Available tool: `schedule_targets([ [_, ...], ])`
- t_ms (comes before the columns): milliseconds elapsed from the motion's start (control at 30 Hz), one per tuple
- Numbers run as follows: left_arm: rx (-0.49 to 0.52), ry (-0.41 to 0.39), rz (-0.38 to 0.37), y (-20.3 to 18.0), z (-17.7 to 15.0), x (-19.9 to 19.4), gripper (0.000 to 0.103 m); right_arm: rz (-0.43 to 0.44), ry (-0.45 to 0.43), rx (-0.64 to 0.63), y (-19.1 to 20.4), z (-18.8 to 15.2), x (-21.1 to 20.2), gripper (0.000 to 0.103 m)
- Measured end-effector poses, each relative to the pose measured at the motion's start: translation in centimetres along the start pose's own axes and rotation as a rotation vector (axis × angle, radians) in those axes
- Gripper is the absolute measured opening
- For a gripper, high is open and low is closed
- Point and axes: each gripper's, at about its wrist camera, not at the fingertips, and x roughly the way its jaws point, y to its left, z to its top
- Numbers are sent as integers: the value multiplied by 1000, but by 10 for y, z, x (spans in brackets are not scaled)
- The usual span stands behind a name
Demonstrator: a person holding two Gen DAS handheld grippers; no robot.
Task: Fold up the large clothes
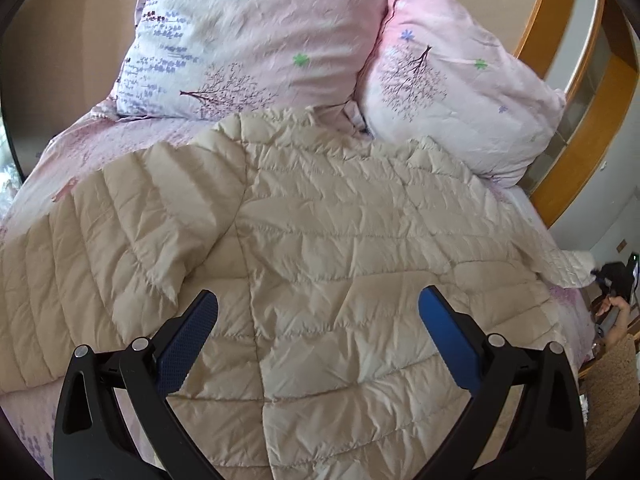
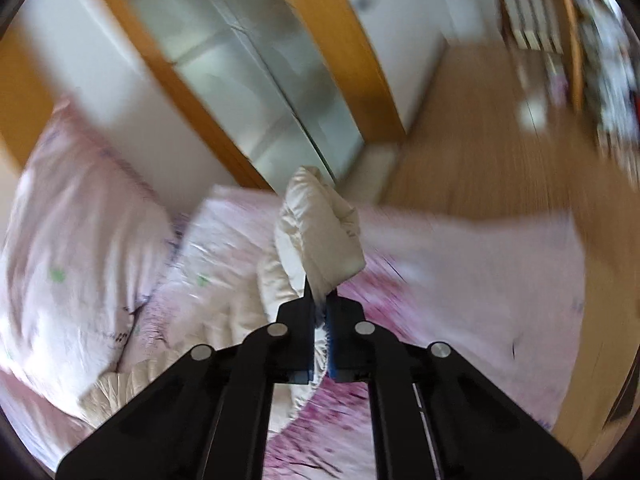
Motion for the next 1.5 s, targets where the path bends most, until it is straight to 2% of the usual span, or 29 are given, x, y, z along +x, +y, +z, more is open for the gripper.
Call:
schedule_targets([
  [67, -33, 14, -62, 4, 4, 1, 102, 31, -81, -109, 31, -1, -20, 5],
  [167, -94, 29, -127, 8, 9, 3, 102, 140, -172, -285, 82, -15, -50, 5],
  [267, -145, 37, -199, 10, 10, 7, 101, 325, -186, -448, 133, -49, -83, 5],
  [367, -173, 59, -256, 7, 14, 13, 100, 465, -131, -552, 170, -86, -102, 5],
  [467, -195, 73, -321, 1, 18, 20, 100, 595, -31, -642, 204, -130, -115, 5],
  [567, -248, 100, -408, -6, 22, 33, 99, 701, 105, -747, 239, -182, -122, 5],
  [633, -284, 127, -457, -10, 25, 44, 98, 742, 212, -833, 250, -223, -126, 6],
  [700, -329, 165, -505, -14, 25, 57, 97, 756, 304, -910, 261, -257, -130, 11],
  [733, -351, 188, -524, -17, 25, 65, 96, 759, 356, -952, 261, -272, -132, 22],
  [767, -363, 204, -530, -20, 24, 71, 95, 763, 383, -975, 261, -279, -135, 43],
  [800, -371, 218, -529, -23, 25, 77, 94, 768, 396, -988, 260, -282, -137, 54],
  [833, -378, 229, -526, -25, 25, 82, 94, 782, 391, -986, 254, -282, -145, 65],
  [900, -402, 256, -527, -29, 25, 93, 92, 798, 391, -956, 247, -272, -150, 66],
  [967, -418, 284, -535, -33, 25, 103, 88, 801, 433, -850, 229, -249, -150, 69],
  [1133, -440, 345, -540, -48, 24, 123, 80, 762, 647, -529, 194, -211, -114, 69],
  [1200, -442, 368, -533, -55, 24, 131, 74, 734, 701, -428, 189, -198, -93, 69],
  [1267, -447, 383, -527, -59, 23, 138, 64, 703, 720, -352, 180, -194, -76, 69],
  [1300, -453, 391, -526, -61, 23, 142, 54, 689, 724, -322, 176, -192, -69, 69],
  [1367, -472, 392, -527, -61, 23, 151, 28, 677, 743, -262, 167, -191, -59, 68],
  [1400, -475, 387, -535, -60, 25, 154, 8, 674, 754, -245, 165, -193, -54, 69],
  [1500, -471, 329, -537, -53, 35, 146, 5, 665, 796, -218, 162, -200, -42, 68],
])
